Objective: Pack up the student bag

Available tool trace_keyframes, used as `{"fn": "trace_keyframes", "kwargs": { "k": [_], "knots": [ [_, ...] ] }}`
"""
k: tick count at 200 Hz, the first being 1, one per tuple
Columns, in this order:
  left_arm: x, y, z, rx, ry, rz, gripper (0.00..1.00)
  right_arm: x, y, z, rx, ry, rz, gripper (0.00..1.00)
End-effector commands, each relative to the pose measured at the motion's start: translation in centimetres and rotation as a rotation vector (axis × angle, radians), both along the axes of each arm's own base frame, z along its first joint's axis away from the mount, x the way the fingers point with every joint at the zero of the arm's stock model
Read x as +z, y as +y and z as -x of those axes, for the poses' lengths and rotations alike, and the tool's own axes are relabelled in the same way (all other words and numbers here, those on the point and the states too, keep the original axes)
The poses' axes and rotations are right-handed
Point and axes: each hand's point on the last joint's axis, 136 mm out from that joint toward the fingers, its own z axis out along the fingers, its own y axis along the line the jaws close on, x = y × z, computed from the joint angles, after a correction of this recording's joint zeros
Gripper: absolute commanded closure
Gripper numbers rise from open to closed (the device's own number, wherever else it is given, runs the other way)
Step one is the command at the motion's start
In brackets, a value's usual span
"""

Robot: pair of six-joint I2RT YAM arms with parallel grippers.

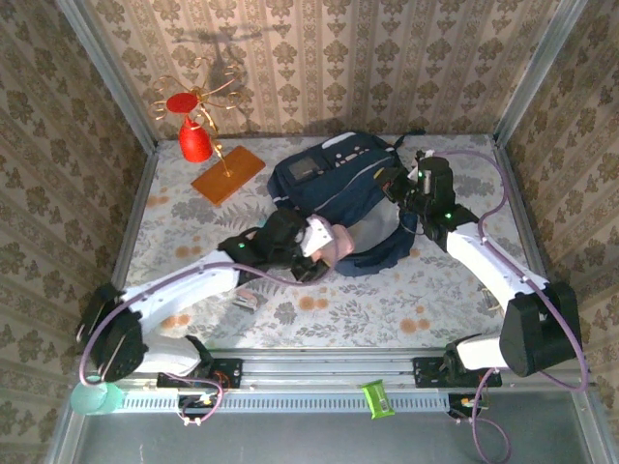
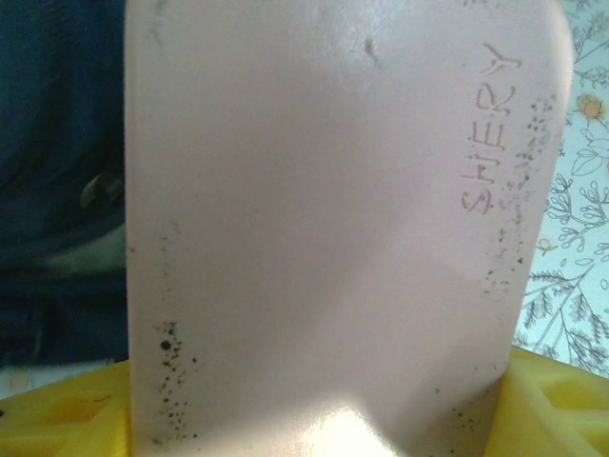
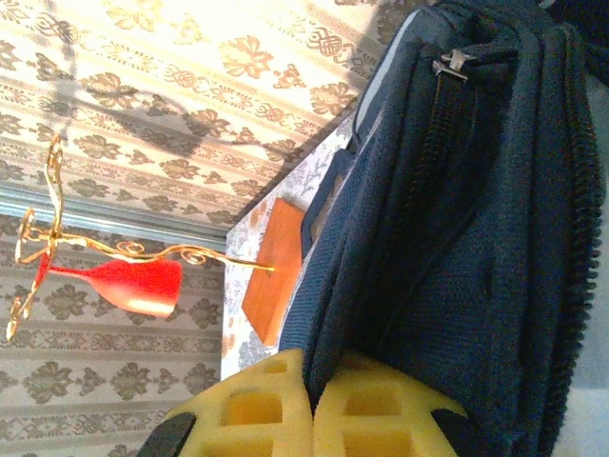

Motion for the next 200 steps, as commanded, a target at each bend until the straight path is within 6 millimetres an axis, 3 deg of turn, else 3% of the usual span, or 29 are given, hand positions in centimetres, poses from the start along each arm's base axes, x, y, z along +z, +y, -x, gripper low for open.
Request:
{"fn": "trace_keyframes", "kwargs": {
  "k": [1,27,94,124,174,200],
  "knots": [
    [0.9,-2.6,-1.3,-0.054,-0.154,-0.095,0.72,8.5,1.0,-0.1,0.035,-0.189,-0.097,1.0],
    [0.3,-5.8,-2.7,-0.085,-0.236,-0.181,0.72,9.7,1.7,-0.2,0.063,-0.184,-0.148,1.0],
    [-1.7,-11.1,-9.7,-0.027,-0.517,-0.331,0.64,10.2,2.3,-0.4,0.1,-0.157,-0.221,1.0],
    [-2.5,-9.5,-14.2,0.08,-0.63,-0.421,0.61,10.3,2.2,-0.4,0.12,-0.149,-0.22,1.0],
    [1.1,-6.9,-18.9,0.261,-0.711,-0.359,0.48,8.9,2.9,-0.3,0.177,-0.121,-0.171,1.0],
    [0.7,-5.7,-21.2,0.345,-0.724,-0.414,0.36,8.3,3.1,-0.1,0.193,-0.107,-0.185,1.0]
  ]
}}
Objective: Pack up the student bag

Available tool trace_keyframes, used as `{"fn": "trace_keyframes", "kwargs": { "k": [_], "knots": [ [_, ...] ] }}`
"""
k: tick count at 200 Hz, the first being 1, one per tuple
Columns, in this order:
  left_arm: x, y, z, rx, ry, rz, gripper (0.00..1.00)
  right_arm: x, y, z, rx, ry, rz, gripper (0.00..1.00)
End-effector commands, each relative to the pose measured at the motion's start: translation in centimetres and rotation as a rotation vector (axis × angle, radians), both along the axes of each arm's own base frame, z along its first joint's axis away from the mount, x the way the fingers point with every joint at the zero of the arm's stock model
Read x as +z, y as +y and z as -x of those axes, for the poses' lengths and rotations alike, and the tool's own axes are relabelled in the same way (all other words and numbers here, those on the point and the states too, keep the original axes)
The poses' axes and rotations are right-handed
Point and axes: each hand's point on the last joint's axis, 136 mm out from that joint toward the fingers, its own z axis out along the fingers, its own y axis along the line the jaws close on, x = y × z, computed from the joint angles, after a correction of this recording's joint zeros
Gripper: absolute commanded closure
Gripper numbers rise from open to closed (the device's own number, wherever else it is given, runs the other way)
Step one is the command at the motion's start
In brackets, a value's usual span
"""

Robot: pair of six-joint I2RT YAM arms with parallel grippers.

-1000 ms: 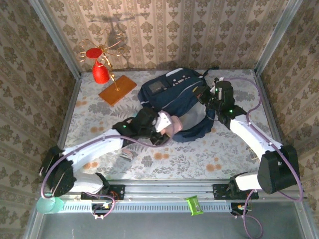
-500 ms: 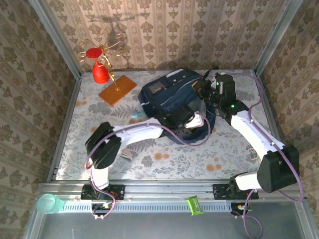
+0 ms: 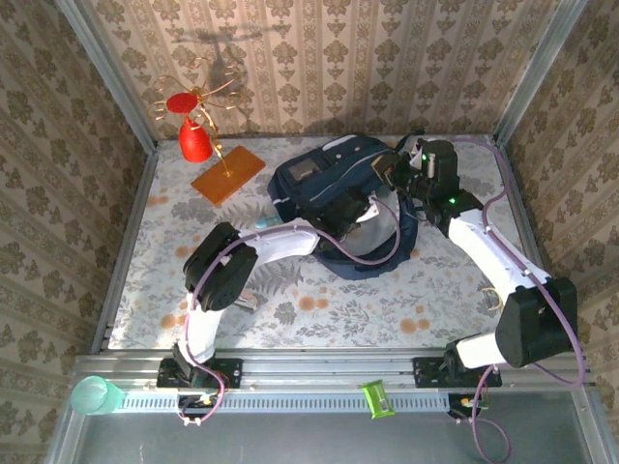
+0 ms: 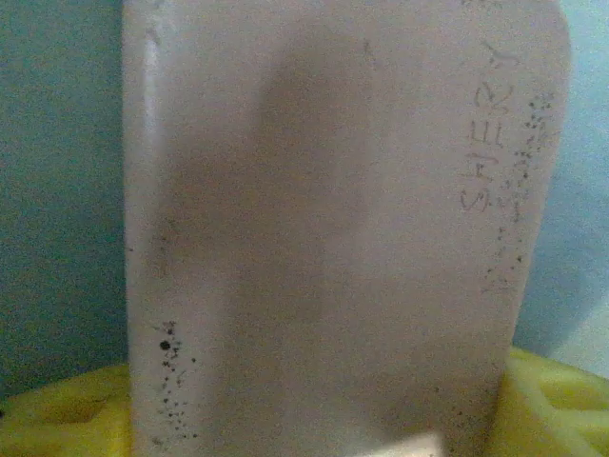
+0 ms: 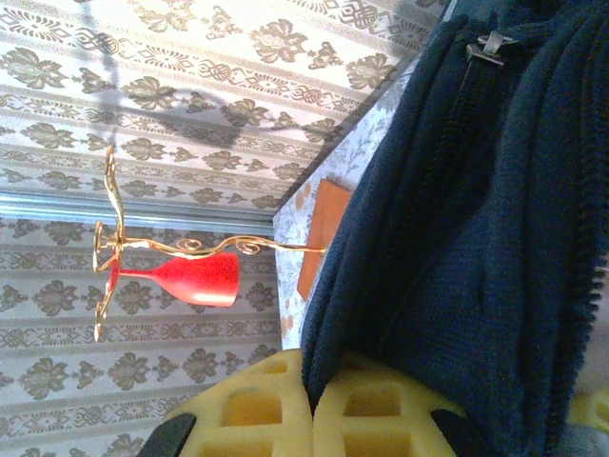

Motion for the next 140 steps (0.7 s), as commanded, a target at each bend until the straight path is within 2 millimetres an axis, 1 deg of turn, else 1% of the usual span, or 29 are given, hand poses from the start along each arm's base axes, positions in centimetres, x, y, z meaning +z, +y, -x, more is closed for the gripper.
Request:
{"fn": "trace_keyframes", "kwargs": {
  "k": [1,21,34,48,63,65,69,92,106,122,140],
  "knots": [
    [4.1,0.9,-3.5,0.118,-0.138,0.048,0.36,5.9,2.3,0.8,0.134,-0.18,-0.064,1.0],
    [3.3,1.6,-4.6,0.178,-0.159,0.025,0.27,5.5,2.2,0.8,0.129,-0.175,-0.081,1.0],
    [3.1,1.7,-4.3,0.187,-0.163,0.017,0.21,5.2,2.2,0.7,0.122,-0.17,-0.084,1.0],
    [2.6,0.7,-2.9,0.126,-0.129,0.033,0.15,4.8,2.0,0.7,0.111,-0.164,-0.083,1.0],
    [1.8,0.0,-1.4,0.078,-0.084,0.056,0.1,4.8,1.9,0.6,0.104,-0.168,-0.084,1.0],
    [1.7,0.0,-1.2,0.074,-0.078,0.059,0.1,3.9,2.0,0.1,0.104,-0.149,-0.082,1.0],
    [1.5,-0.1,-0.8,0.065,-0.066,0.06,0.09,3.6,2.1,0.0,0.104,-0.142,-0.083,1.0],
    [0.7,-0.8,1.4,0.01,0.011,0.106,0.04,3.3,2.2,-0.3,0.103,-0.136,-0.086,1.0],
    [0.8,-0.9,2.5,-0.004,0.038,0.125,0.03,3.0,2.2,-0.5,0.102,-0.13,-0.087,1.0],
    [1.2,-0.7,3.5,0.002,0.057,0.141,0.03,2.8,2.0,-0.6,0.091,-0.129,-0.076,1.0],
    [1.5,-0.6,5.0,-0.008,0.083,0.167,0.02,2.4,1.9,-0.8,0.078,-0.123,-0.068,1.0]
  ]
}}
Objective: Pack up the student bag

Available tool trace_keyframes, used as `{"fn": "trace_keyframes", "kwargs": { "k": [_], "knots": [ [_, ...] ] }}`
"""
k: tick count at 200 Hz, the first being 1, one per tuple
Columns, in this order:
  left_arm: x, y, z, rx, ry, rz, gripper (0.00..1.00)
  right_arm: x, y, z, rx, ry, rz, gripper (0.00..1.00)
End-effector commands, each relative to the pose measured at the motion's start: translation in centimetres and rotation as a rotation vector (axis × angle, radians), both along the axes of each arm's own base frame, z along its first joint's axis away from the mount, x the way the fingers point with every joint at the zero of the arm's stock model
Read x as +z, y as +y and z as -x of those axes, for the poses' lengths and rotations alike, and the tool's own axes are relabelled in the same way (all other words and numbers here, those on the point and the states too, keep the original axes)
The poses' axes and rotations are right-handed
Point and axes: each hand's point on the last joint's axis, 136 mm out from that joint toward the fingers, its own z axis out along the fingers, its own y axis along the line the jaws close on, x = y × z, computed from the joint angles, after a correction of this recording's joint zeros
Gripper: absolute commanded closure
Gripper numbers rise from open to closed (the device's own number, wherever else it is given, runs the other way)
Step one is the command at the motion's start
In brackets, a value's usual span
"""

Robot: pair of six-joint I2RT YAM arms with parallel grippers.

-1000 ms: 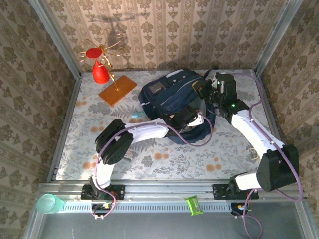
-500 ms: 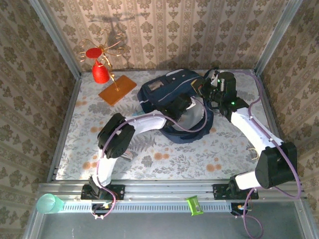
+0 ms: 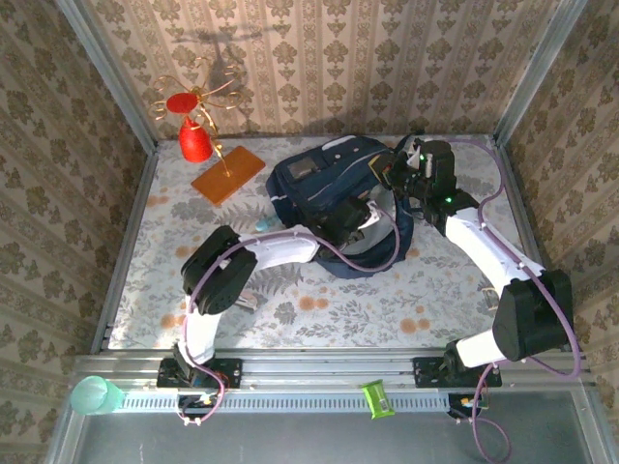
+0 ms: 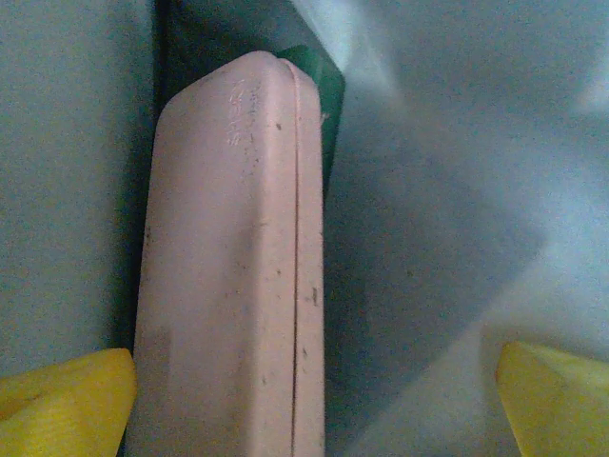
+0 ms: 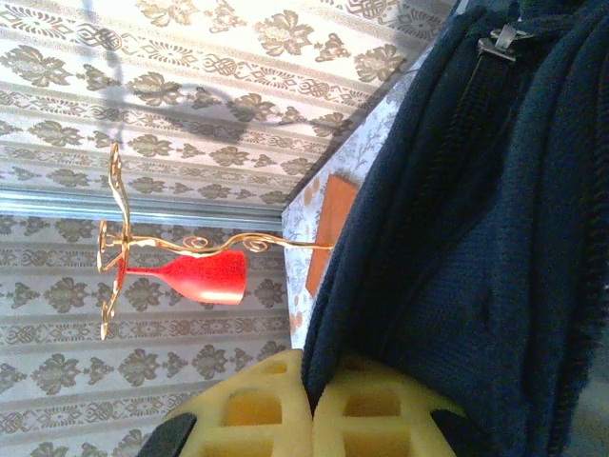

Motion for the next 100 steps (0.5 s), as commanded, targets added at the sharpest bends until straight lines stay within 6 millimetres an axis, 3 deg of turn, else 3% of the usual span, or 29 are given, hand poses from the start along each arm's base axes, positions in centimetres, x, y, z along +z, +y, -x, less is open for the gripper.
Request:
{"fn": "trace_keyframes", "kwargs": {
  "k": [1,58,100],
  "knots": [
    [2.5,-0.2,2.2,-0.008,0.035,0.102,0.02,2.7,1.3,0.0,0.061,-0.116,-0.036,1.0],
    [3.0,0.8,9.0,-0.095,0.2,0.243,0.03,-0.3,-0.4,-1.2,-0.002,-0.074,0.018,1.0],
    [4.9,1.9,15.3,-0.275,0.426,0.437,0.04,-4.3,-1.1,-1.2,-0.004,-0.011,0.048,1.0]
  ]
}}
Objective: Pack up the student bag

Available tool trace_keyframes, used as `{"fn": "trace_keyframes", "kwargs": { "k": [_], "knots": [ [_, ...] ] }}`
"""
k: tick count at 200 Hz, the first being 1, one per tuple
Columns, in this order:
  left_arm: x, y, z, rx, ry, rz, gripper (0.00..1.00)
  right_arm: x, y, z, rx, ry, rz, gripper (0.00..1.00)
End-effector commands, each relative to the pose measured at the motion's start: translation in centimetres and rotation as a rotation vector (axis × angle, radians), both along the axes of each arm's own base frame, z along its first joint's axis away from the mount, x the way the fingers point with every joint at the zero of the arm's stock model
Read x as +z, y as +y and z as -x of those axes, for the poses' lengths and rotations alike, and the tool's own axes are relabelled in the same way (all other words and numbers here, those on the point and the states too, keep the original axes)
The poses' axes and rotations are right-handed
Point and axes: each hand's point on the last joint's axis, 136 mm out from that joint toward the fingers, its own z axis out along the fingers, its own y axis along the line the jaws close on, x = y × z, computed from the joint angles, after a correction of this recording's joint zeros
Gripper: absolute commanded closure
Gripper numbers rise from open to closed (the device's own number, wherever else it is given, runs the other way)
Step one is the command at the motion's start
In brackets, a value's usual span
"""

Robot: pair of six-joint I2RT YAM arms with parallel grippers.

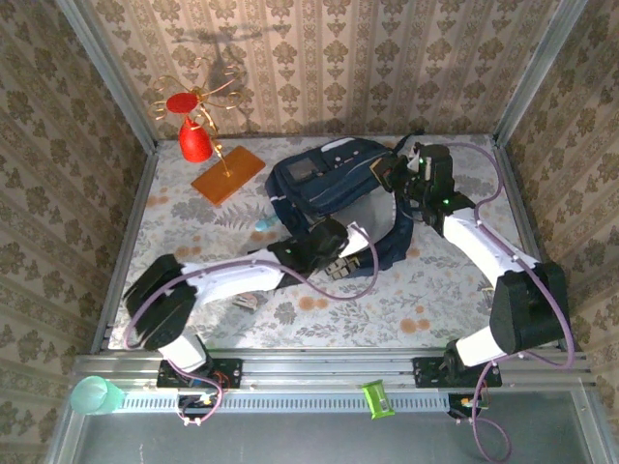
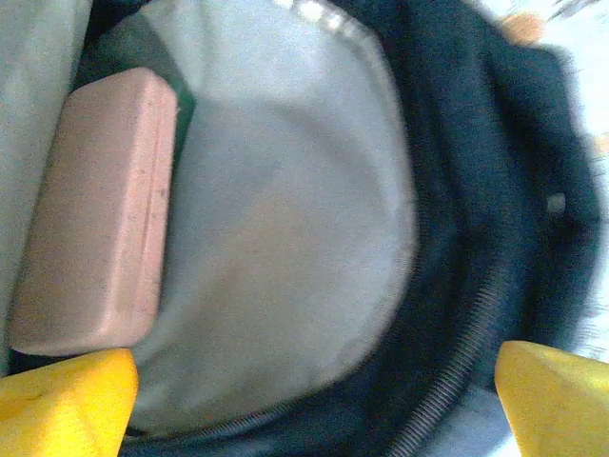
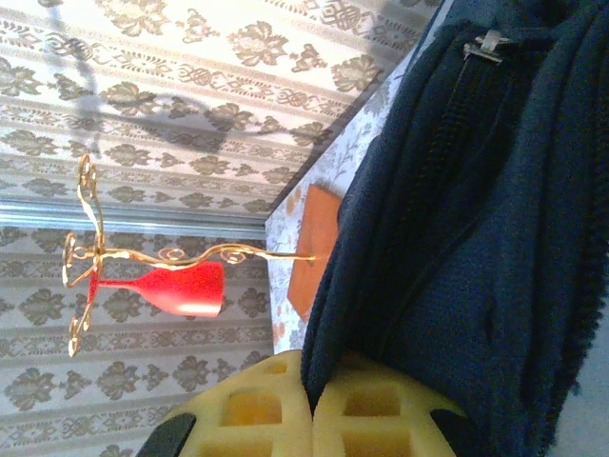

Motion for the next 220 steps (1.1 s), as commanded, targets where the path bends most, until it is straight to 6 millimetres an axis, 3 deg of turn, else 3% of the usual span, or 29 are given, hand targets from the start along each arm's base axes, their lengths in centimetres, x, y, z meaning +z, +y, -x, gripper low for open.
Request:
{"fn": "trace_keyframes", "kwargs": {
  "k": [1,15,33,72,98,116,132,149,162,188,220],
  "knots": [
    [2.0,-0.1,3.9,-0.107,0.173,0.172,0.04,-1.7,0.0,-0.2,0.02,-0.02,0.025,1.0],
    [3.0,1.1,4.5,-0.092,0.215,0.248,0.05,-3.1,0.0,0.3,0.028,0.0,0.033,1.0],
    [3.5,4.0,3.3,0.038,0.251,0.333,0.06,-4.0,-0.1,0.8,0.039,0.013,0.041,1.0],
    [3.5,13.7,-3.1,0.469,0.35,0.493,0.09,-5.8,-1.2,1.3,0.091,0.039,0.2,0.97],
    [3.7,17.6,-6.6,0.651,0.425,0.591,0.11,-8.4,-3.2,1.6,0.118,0.102,0.329,0.92],
    [3.6,18.3,-8.4,0.705,0.431,0.596,0.11,-10.3,-5.3,2.0,0.097,0.153,0.39,0.86],
    [3.3,19.7,-10.7,0.767,0.429,0.6,0.11,-12.0,-6.9,2.7,0.077,0.201,0.42,0.73],
    [2.8,19.7,-12.7,0.791,0.443,0.607,0.11,-12.5,-8.1,3.7,0.059,0.211,0.42,0.59],
    [2.1,19.3,-14.3,0.796,0.465,0.61,0.11,-11.7,-8.4,4.4,0.054,0.186,0.436,0.52],
    [0.4,19.0,-17.8,0.821,0.523,0.615,0.12,-9.4,-6.3,6.2,0.1,0.09,0.42,0.47],
    [-0.4,17.1,-21.0,0.775,0.631,0.702,0.18,-9.9,-1.8,9.3,0.226,0.039,0.44,0.47]
  ]
}}
